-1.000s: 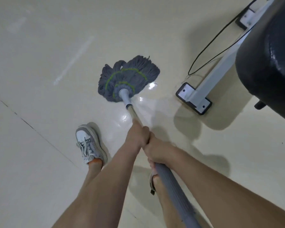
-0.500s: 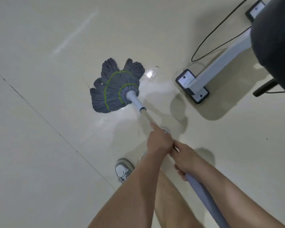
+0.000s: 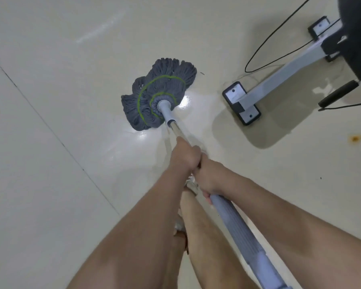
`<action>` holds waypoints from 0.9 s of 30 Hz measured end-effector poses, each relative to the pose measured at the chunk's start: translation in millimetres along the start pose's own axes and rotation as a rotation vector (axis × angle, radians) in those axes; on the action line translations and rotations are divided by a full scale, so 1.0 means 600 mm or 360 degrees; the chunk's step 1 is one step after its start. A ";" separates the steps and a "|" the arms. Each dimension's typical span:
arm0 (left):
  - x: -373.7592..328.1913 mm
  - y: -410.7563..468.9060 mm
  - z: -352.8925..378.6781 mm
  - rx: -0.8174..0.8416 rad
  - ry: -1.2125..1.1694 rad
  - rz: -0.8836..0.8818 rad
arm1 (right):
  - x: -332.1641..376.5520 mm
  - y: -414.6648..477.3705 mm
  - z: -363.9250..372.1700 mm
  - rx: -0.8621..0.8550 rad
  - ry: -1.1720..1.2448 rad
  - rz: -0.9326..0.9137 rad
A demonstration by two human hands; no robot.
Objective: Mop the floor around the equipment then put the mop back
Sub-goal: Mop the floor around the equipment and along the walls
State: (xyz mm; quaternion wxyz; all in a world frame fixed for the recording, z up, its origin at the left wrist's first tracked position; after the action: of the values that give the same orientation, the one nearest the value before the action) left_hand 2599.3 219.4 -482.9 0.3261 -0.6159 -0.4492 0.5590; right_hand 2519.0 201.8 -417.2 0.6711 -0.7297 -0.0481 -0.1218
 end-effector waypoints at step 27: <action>-0.096 -0.133 0.680 0.0354 0.0154 -0.0210 | -0.663 -0.192 -0.186 -0.0070 0.0487 0.0243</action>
State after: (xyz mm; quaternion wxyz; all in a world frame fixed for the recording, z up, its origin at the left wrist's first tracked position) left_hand 2185.5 156.0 -454.2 0.4496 -0.5713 -0.4077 0.5525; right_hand 2095.1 139.2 -394.3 0.6617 -0.7187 0.1130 -0.1810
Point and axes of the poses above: each hand's wrist, its own y-axis towards the middle knuckle, its own z-axis out of the palm, x = y × z, the point moved 8 cm from there along y, towards the middle knuckle, and after that the axes turned 8 degrees about x, right-handed, at the moved point
